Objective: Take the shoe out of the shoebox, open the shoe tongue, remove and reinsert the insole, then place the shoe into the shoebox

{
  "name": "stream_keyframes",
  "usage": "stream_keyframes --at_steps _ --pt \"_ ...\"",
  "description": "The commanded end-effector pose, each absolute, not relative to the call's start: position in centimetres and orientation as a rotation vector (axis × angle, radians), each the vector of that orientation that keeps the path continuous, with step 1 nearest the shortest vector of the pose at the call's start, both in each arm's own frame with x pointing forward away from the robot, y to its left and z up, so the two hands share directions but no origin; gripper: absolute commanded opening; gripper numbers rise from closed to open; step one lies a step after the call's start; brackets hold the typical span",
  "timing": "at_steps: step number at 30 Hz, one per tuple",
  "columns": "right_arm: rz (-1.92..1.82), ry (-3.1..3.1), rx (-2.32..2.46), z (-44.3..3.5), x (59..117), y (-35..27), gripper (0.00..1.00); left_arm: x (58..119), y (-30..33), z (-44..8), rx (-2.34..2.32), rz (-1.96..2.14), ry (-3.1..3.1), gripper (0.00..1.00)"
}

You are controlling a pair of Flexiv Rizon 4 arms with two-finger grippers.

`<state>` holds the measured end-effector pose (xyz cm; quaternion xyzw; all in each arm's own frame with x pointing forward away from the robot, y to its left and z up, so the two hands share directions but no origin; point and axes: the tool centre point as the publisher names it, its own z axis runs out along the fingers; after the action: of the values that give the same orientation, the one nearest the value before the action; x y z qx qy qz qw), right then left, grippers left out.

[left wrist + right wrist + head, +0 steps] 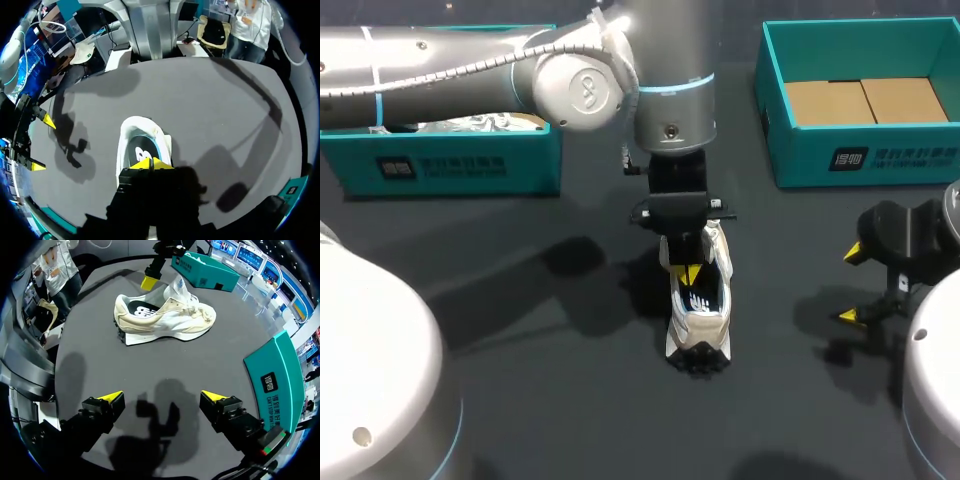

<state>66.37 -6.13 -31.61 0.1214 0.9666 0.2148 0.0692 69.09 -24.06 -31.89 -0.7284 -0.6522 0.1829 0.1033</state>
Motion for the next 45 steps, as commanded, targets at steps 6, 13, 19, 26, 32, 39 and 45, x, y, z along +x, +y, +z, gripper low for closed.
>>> stream_keyframes --at_steps 6,13,19,26,32,39,45 --pt "0.644 2.907 0.366 -31.5 66.1 -6.2 1.00 67.8 -25.3 -35.5 -2.164 0.479 -1.914 0.00" --pt "0.644 2.907 0.366 -31.5 66.1 -6.2 1.00 67.1 -24.7 -36.9 -2.196 0.461 -1.912 0.00" --pt "0.644 2.907 0.366 -31.5 66.1 -6.2 1.00 66.5 -25.0 -38.8 -2.246 0.423 -1.925 0.00" --pt "0.644 2.907 0.366 -31.5 66.1 -6.2 1.00 66.8 -25.1 -37.5 -2.283 0.463 -1.974 0.00" --pt "0.644 2.907 0.366 -31.5 66.1 -6.2 1.00 66.7 -24.5 -35.4 -2.324 0.380 -1.998 0.00" --pt "0.644 2.907 0.366 -31.5 66.1 -6.2 1.00 67.3 -24.1 -35.8 -2.285 0.187 -2.011 0.00" --pt "0.644 2.907 0.366 -31.5 66.1 -6.2 1.00 67.6 -24.0 -37.6 -2.243 0.108 -2.017 0.00"
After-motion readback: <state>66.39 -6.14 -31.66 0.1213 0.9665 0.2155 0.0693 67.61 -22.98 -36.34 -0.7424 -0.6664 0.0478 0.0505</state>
